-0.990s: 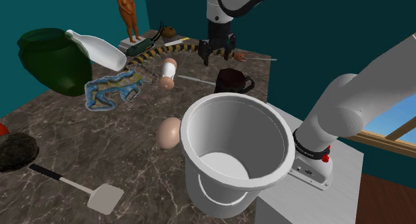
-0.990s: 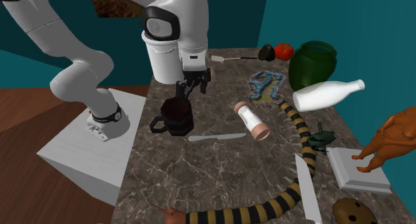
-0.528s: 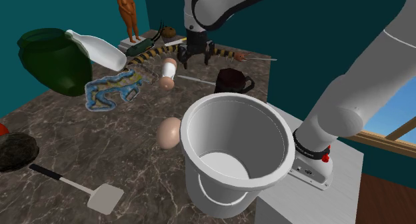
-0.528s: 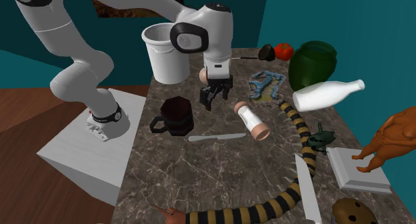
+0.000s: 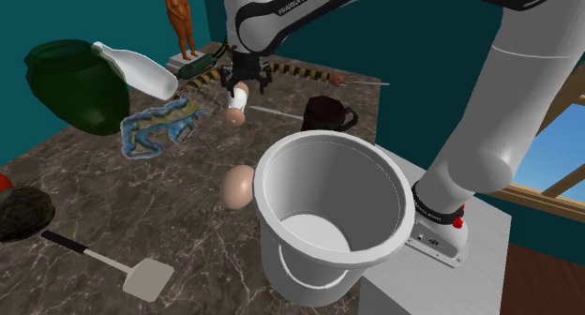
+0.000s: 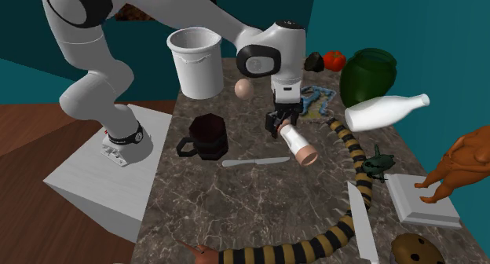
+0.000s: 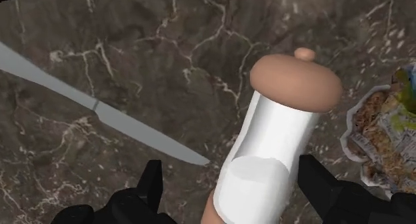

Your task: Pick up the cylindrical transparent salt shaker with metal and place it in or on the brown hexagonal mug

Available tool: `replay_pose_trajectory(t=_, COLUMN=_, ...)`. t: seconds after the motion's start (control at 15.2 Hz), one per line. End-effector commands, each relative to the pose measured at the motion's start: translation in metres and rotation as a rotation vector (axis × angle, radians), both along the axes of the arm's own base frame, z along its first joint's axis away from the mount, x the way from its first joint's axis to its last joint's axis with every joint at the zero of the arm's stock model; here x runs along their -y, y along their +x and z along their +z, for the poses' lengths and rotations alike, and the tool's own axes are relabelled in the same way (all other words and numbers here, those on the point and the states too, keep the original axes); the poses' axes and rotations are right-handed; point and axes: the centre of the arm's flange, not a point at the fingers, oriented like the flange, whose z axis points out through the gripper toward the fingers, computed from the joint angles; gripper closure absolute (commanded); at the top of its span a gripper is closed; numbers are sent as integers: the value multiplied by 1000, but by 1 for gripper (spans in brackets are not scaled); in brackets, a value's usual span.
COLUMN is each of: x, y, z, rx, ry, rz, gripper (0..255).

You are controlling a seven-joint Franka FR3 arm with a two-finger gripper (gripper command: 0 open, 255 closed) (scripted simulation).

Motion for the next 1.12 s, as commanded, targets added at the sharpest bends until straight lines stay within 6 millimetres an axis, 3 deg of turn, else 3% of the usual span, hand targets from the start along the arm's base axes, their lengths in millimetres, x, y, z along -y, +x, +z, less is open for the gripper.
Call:
replay_pose_trajectory(t=0.0, x=-8, y=23, z=-9, rx=19, ry=0, rz=-25, gripper=0)
replay_pose_trajectory(t=0.13, x=-12, y=38, z=-15, rx=30, ry=-1, rz=-41, gripper=0)
replay_pose_trajectory(t=0.59, x=-9, y=43, z=-54, rx=30, ry=-1, rz=-41, gripper=0)
replay_pose_trajectory(t=1.06, x=-9, y=43, z=-54, rx=30, ry=-1, rz=-41, gripper=0)
